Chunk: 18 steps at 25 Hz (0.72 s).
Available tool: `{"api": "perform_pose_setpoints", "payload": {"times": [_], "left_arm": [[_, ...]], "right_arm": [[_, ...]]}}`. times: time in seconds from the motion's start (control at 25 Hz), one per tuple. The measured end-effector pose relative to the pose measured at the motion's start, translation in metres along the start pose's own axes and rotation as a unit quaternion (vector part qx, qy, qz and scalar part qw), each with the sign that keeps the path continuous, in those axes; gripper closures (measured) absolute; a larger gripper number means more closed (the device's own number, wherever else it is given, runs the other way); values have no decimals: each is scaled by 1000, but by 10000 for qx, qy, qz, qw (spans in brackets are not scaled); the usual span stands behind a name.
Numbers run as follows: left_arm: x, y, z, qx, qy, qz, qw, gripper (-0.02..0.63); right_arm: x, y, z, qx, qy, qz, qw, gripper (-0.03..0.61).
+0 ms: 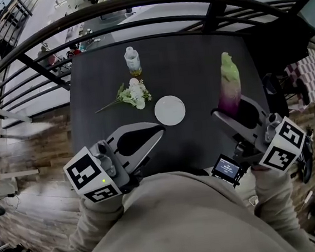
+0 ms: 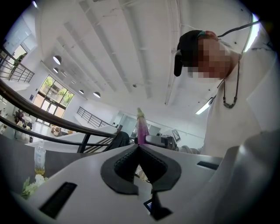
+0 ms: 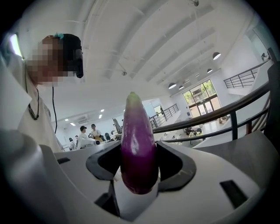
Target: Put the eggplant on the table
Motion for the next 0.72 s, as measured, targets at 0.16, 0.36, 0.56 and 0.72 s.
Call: {"api": "perform_pose_setpoints", "payload": {"times": [0.16, 0.36, 0.56, 0.72], "left_arm": [[1, -6, -5, 43, 44, -30, 10000, 609], [3, -6, -10, 27, 113, 25, 9999, 609], [5, -4, -15, -25, 221, 104, 9997, 609], [8, 4, -21, -79, 361, 272, 9989, 609]], "right_arm": [[-7, 0, -6, 8, -85, -2, 10000, 337], [-9, -10, -9, 113, -74, 69, 9999, 337], [-13, -18, -12, 256, -112, 143, 9995, 337], [-16, -30, -13, 423, -121, 252, 9987, 337]]}}
Point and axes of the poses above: the fingertips, and each gripper's own axes: y backward along the fingers, x to its left, z out of its top, the point moved 6 cm from there along y, backward along the fingers, and after that the axes turned 13 degrees about x, right-handed, at the moved point
